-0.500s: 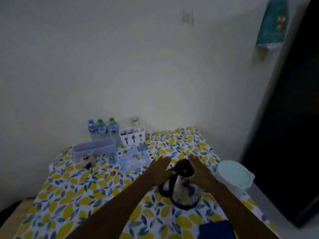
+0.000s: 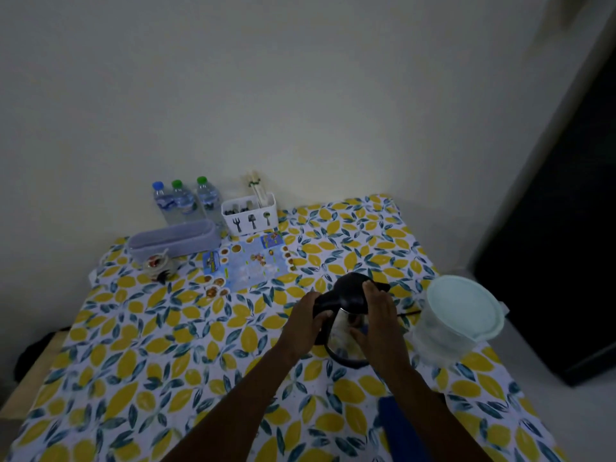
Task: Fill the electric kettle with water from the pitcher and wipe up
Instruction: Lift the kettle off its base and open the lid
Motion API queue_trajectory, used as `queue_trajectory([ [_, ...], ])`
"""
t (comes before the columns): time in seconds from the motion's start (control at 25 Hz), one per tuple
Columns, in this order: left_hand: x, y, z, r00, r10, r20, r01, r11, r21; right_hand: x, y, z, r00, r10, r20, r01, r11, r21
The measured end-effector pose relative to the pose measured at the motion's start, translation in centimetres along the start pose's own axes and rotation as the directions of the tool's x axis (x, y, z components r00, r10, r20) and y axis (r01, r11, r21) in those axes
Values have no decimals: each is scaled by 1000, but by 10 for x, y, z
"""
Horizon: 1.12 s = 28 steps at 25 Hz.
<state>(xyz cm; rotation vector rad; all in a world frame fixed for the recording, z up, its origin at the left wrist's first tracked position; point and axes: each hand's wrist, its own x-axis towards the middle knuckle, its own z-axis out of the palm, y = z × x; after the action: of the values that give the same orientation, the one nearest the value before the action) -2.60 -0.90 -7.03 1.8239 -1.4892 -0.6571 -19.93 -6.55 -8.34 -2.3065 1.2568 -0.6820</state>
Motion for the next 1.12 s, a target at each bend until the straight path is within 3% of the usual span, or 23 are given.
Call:
queue_trajectory([
  [0.24, -6, 8, 3, 962, -273, -22, 259, 934, -246, -5, 5, 0, 1000, 19, -22, -17, 995, 97],
  [0.48, -51, 13, -22, 961, -270, -65, 224, 890, -396, -32, -29, -25, 994, -106, -19, 108, 991, 83],
  [0.64, -103, -11, -55, 956, -290, -42, 257, 899, -354, -66, -56, -7, 984, -143, 109, 130, 985, 114],
  [0.8, -149, -43, -81, 945, -326, 9, 316, 908, -277, -91, -70, 22, 952, -156, 265, 154, 988, 30],
  [0.92, -175, -60, -95, 943, -330, 32, 328, 913, -242, -101, -81, 41, 907, -108, 407, 98, 994, 46],
  [1.12, -199, -81, -100, 941, -338, -11, 320, 900, -295, -112, -103, 57, 902, -98, 420, 107, 994, 4],
])
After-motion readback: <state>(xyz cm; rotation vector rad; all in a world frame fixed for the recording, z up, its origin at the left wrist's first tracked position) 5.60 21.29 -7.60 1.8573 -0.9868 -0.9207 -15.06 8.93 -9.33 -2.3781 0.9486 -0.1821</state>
